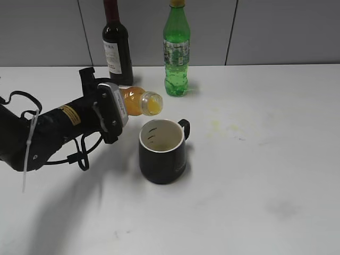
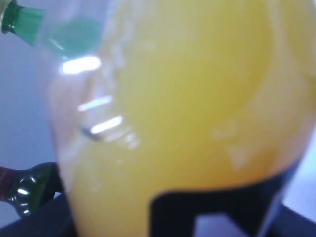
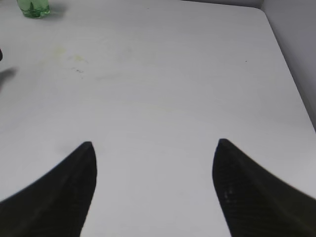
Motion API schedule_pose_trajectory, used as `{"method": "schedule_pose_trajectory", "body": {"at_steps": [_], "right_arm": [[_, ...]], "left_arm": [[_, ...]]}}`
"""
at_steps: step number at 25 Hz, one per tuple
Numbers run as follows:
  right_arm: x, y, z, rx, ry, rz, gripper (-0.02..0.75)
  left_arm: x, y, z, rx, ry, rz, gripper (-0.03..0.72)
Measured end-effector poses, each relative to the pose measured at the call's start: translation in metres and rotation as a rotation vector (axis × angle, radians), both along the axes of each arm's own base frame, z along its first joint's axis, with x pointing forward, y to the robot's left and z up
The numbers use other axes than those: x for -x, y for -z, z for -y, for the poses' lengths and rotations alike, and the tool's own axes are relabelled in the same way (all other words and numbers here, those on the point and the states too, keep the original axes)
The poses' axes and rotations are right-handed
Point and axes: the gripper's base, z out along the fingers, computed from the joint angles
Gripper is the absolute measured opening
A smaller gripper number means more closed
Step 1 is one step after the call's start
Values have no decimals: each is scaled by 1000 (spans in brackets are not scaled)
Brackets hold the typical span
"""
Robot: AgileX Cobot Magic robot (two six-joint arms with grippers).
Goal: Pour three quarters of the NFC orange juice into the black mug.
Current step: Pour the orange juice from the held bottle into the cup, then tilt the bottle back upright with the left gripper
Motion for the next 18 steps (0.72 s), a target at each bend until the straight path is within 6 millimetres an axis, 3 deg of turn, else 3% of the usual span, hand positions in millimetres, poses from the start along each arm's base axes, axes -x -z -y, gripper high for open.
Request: {"method": "schedule_pose_trajectory", "body": {"at_steps": [9,18], "right_arm": [[0,0,0,0,0,0,555],[0,0,0,0,0,-1,555]], "left_arm": [[0,15,0,-57,15,61,470],[-2,11,-1,-68,-8,137,470]]}}
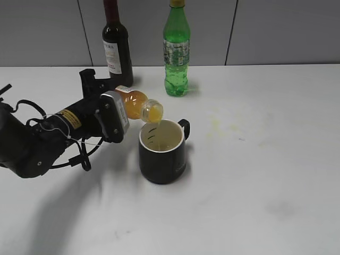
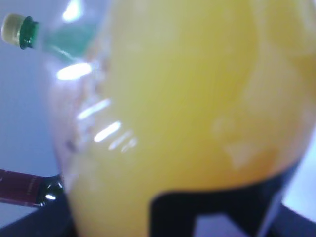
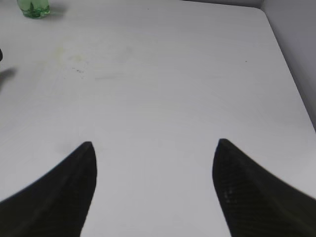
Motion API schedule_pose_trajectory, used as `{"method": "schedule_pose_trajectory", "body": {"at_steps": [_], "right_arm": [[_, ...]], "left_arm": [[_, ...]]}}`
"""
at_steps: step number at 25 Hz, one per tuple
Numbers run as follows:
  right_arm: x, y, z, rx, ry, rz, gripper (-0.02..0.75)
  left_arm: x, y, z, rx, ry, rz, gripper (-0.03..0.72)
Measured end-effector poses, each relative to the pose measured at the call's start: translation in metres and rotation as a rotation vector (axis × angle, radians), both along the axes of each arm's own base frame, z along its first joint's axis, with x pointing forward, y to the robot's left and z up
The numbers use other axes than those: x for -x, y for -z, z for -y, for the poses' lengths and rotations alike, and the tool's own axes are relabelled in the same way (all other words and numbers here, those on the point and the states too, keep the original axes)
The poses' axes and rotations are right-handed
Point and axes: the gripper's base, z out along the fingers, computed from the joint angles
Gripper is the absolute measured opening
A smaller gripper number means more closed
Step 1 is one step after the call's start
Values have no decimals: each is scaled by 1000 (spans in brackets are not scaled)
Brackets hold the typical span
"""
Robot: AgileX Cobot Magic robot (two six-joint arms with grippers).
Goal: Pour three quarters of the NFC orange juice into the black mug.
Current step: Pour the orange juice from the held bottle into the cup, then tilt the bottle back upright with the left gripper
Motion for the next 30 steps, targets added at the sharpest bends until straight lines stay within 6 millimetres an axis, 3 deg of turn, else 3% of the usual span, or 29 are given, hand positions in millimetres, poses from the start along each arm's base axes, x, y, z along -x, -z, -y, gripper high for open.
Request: {"method": "schedule_pose_trajectory", "body": {"at_steps": [30], "right_arm": [[0,0,0,0,0,0,555]], "left_arm": [[-1,0,-2,-125,-8,71,470]]}}
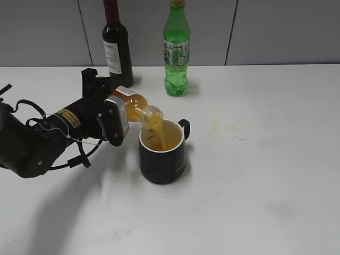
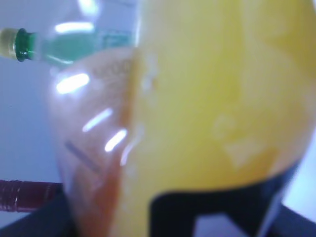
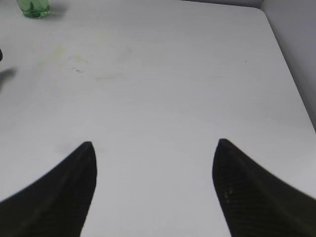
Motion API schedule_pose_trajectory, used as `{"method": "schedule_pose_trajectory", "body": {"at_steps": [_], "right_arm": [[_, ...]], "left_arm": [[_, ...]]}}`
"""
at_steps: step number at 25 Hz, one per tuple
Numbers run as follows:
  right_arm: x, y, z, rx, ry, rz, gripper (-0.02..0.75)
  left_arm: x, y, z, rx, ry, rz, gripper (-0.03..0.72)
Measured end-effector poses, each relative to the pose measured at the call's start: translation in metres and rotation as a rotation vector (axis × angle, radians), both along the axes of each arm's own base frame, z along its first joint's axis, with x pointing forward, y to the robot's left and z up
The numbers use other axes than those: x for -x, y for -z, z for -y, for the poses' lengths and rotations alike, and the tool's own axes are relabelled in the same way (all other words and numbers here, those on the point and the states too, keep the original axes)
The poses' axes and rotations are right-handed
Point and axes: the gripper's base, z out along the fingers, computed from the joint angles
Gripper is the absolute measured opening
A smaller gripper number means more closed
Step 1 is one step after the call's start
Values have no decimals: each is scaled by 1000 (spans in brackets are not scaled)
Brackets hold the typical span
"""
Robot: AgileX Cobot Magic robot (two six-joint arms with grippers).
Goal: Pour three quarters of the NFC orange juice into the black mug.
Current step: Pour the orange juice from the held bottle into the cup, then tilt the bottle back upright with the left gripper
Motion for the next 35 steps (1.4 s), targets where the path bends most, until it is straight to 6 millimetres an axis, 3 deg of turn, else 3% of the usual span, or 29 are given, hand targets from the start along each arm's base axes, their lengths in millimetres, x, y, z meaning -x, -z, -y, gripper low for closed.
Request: {"method": "schedule_pose_trajectory", "body": {"at_steps": [27,35], "right_arm": [[0,0,0,0,0,0,555],[0,0,0,0,0,0,555]], "left_arm": [[-1,-1,-1,-86,-10,55,470],[-2,-13,-1,-74,-11,90,470]]}}
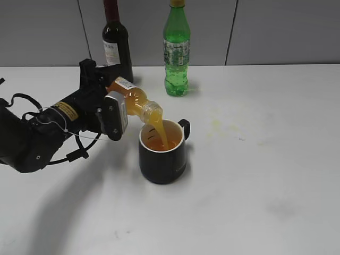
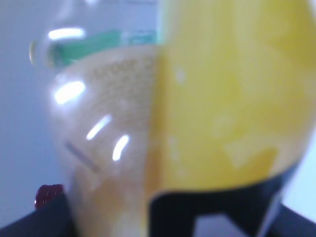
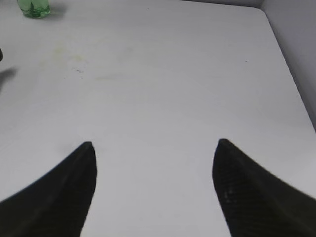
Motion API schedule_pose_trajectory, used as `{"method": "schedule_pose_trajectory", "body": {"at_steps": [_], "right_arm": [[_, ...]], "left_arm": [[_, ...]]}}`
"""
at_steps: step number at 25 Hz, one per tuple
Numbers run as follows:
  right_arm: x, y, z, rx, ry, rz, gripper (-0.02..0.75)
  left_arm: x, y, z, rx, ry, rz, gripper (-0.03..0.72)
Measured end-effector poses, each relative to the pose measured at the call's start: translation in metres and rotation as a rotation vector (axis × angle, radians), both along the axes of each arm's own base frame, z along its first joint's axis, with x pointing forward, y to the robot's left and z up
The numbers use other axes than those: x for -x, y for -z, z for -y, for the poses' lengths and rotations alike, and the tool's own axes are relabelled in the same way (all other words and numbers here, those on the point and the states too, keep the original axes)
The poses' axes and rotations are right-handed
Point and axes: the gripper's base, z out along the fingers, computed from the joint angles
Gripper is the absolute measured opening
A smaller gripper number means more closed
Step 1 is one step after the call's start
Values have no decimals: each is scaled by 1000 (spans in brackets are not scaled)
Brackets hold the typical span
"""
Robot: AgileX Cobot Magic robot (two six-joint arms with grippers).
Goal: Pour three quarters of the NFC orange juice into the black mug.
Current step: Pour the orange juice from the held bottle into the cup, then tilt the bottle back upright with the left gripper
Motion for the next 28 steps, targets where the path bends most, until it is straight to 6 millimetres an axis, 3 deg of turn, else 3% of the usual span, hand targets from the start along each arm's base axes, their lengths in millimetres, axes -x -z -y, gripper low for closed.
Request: {"method": "schedule_pose_trajectory", "body": {"at_steps": [9,28], "right_arm": [[0,0,0,0,0,0,555],[0,0,0,0,0,0,555]], "left_arm": [[0,-12,0,-3,1,40,470],[0,-12,0,-85,3,92,470]]}}
